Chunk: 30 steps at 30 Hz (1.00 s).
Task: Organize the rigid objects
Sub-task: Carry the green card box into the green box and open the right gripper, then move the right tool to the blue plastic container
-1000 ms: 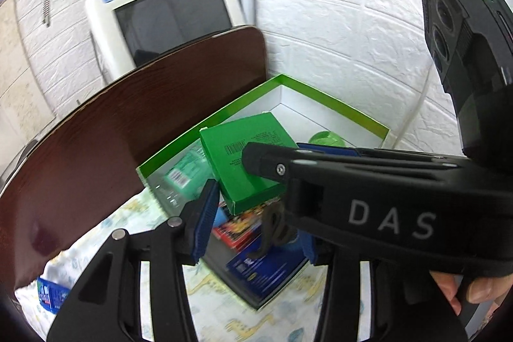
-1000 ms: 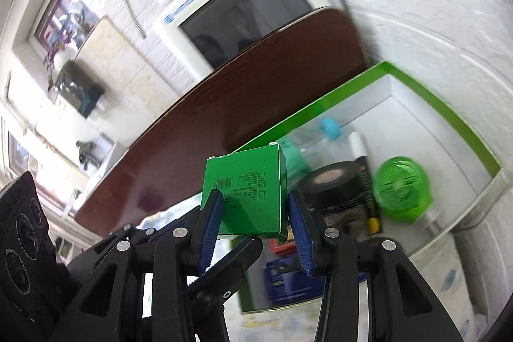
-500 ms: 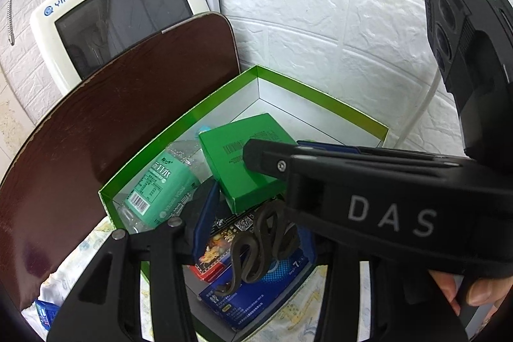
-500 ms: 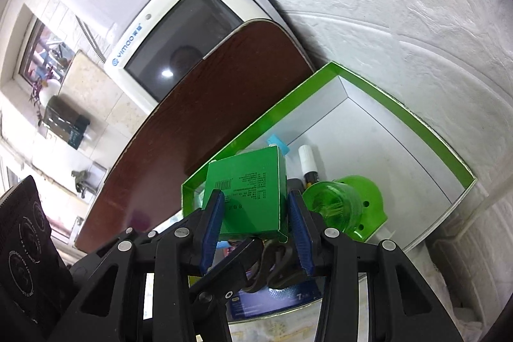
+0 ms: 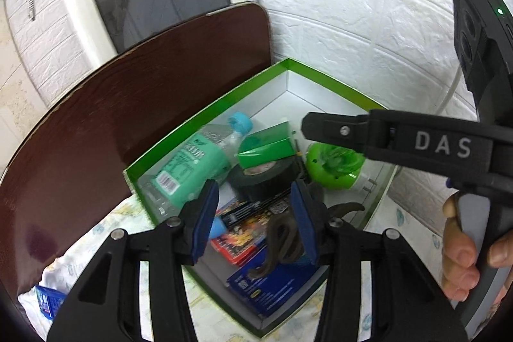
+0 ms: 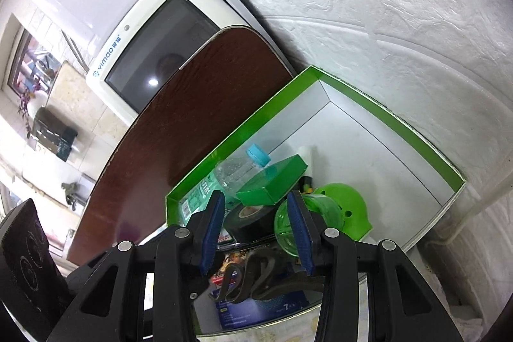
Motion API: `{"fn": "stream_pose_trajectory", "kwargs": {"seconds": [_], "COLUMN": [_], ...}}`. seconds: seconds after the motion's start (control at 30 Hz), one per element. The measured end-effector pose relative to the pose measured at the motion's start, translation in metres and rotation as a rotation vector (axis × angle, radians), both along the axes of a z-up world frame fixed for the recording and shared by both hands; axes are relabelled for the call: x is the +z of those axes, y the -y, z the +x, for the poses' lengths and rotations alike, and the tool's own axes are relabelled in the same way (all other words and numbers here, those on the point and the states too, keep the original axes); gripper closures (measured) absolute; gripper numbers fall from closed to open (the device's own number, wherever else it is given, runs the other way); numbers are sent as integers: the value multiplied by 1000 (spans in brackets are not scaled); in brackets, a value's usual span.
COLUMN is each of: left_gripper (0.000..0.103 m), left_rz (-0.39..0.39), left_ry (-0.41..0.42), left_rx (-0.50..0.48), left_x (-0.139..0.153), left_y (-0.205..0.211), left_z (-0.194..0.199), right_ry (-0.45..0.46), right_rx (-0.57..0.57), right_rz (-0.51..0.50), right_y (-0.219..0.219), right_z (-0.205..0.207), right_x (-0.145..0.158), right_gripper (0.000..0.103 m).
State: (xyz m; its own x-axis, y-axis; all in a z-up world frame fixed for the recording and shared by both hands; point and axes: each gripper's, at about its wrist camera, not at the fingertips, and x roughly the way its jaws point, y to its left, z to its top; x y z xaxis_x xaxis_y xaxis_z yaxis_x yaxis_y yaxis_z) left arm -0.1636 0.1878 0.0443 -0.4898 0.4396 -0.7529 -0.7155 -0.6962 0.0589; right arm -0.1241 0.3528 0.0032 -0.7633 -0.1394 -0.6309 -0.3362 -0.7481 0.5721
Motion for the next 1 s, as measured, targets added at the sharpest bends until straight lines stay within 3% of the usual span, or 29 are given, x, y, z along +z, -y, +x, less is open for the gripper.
{"fn": "stream_pose_trajectory", "kwargs": {"seconds": [0.27, 0.57, 0.83, 1.0], "left_gripper": [56, 50, 49, 49], "left_rz": [35, 95, 86, 97], "left_ry": [6, 11, 67, 98], "left_rx": [125, 358, 576, 649], "left_x": [3, -1, -39, -60], "left_y": [67, 182, 288, 331], "left_z": [-8, -18, -13, -14], "right_ry": [-5, 32, 74, 85], "right_rx": [81, 257, 450, 568], "right_rz": [38, 81, 123, 147], "right_y": [42, 128, 228, 289], "right_z": [-7, -32, -65, -89], "right_x": [15, 18, 7, -5], "right_gripper": [59, 59, 59, 59]}}
